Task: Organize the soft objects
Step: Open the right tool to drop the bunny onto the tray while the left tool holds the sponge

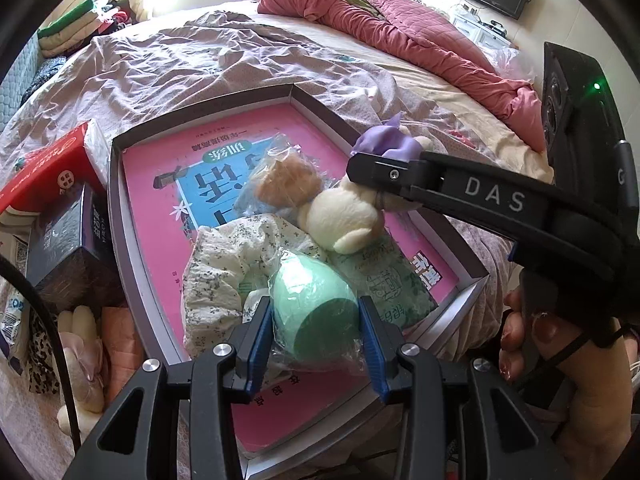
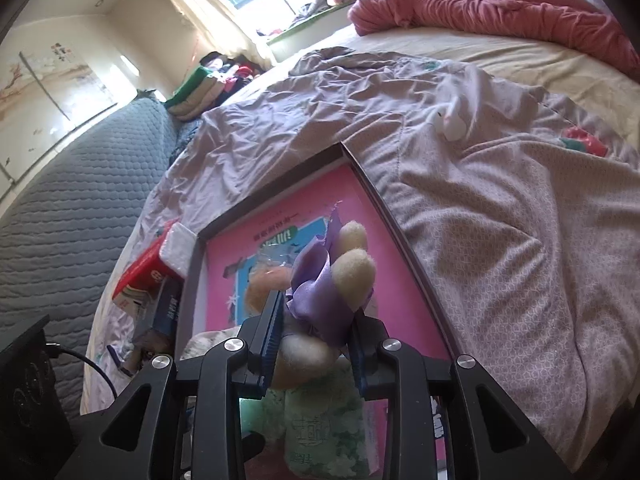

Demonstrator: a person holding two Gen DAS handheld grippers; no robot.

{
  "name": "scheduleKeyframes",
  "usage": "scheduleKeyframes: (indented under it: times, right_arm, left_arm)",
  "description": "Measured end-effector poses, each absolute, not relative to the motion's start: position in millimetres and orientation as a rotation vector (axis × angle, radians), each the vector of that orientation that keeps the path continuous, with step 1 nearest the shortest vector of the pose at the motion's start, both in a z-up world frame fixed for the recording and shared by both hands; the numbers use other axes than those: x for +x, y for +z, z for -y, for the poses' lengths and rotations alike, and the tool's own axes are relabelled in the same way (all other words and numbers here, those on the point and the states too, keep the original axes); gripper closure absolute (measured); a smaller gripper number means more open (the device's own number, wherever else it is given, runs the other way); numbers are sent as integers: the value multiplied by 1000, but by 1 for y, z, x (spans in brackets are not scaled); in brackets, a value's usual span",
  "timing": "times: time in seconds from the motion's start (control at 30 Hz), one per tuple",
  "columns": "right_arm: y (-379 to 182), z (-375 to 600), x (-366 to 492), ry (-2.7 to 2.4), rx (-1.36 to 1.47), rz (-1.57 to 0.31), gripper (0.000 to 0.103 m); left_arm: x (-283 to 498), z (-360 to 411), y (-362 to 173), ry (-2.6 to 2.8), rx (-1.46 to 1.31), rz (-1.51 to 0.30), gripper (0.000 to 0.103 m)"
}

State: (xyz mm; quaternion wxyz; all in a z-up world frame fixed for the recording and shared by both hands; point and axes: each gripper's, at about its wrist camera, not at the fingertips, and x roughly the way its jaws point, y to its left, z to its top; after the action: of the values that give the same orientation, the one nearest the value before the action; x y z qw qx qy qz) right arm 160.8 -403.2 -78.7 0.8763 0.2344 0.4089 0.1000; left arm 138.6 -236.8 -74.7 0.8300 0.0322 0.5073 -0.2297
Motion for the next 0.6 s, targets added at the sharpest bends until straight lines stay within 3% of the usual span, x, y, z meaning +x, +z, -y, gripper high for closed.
scheduleKeyframes:
  times: [0.43,0.6]
  right_arm:
    - [-79,409,152,142,458,-862,54]
    - [-76,417,144,136,476,-857,52]
  left_arm:
    - [140,238,-75,-502,56,-1083,61]
    - [141,239,-75,-507,44,-1087,60]
